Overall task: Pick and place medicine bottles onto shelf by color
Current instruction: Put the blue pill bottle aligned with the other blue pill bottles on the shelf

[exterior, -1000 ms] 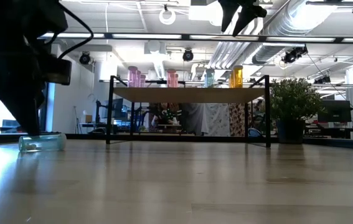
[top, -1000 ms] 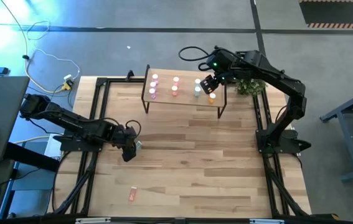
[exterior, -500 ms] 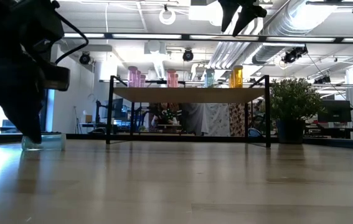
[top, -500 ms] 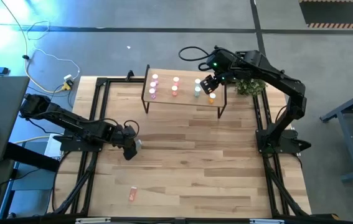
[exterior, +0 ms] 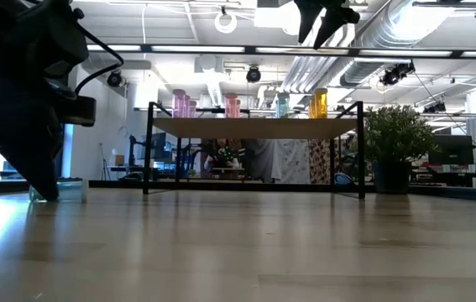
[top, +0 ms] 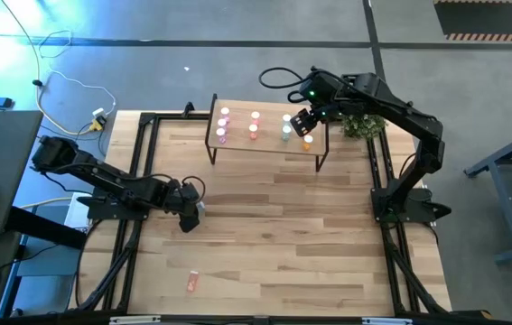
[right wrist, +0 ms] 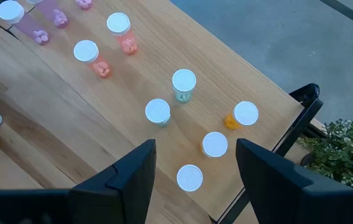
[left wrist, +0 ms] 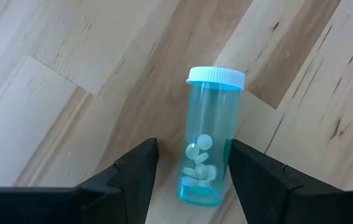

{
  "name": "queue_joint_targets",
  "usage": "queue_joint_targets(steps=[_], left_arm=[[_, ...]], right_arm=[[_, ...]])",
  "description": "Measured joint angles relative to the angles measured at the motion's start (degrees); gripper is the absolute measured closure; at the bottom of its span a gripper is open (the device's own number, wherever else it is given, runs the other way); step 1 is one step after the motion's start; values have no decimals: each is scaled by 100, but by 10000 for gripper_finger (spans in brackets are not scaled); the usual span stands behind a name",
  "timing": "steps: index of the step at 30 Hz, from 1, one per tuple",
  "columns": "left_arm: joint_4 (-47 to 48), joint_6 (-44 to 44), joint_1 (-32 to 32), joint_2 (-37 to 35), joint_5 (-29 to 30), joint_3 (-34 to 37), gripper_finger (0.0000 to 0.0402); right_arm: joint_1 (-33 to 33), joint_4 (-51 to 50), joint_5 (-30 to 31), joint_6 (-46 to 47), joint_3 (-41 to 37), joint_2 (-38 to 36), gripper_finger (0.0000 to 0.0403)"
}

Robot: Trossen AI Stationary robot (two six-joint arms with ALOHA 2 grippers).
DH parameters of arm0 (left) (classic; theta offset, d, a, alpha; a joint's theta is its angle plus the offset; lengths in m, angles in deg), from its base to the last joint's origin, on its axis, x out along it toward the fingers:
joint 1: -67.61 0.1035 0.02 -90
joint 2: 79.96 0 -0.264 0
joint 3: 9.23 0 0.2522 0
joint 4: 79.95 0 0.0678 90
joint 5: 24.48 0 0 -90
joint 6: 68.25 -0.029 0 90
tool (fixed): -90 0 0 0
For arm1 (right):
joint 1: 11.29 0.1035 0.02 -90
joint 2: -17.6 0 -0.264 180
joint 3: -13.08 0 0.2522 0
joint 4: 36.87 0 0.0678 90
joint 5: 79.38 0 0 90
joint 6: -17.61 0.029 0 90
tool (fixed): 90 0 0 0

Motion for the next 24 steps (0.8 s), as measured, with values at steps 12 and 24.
queue_joint_targets(steps=[12, 24], left_arm=[[-16, -2, 4, 65, 53, 2, 283], [-61, -264, 2, 107, -351, -307, 305]], right_arm=[[-2, 0, -155, 4, 1, 0, 190], [-2, 0, -182, -28, 1, 0, 190]])
